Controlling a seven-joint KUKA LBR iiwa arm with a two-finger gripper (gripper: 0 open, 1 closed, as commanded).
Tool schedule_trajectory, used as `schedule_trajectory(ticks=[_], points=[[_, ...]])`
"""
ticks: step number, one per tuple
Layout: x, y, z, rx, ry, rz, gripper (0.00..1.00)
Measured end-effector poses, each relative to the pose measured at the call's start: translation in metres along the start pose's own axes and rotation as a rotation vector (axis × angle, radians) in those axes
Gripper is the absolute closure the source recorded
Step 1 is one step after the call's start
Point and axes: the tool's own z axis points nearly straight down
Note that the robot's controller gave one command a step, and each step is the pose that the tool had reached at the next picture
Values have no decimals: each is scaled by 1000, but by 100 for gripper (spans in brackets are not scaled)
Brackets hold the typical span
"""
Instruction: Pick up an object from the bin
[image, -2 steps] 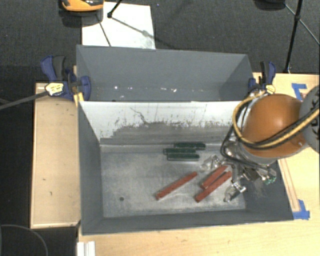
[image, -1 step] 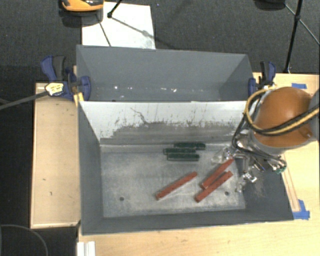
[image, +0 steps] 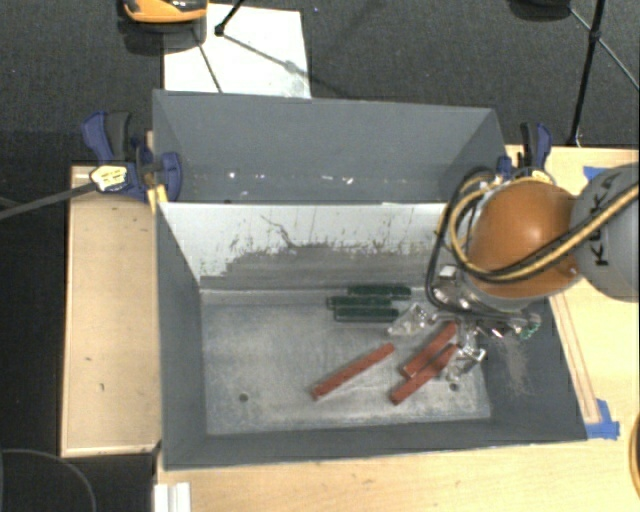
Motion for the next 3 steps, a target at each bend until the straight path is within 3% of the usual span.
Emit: schedule_trajectory(ticks=[1,3], points=[[-5,5,11,3,-4,41,100],[-5,5,10,2,-4,42,100]])
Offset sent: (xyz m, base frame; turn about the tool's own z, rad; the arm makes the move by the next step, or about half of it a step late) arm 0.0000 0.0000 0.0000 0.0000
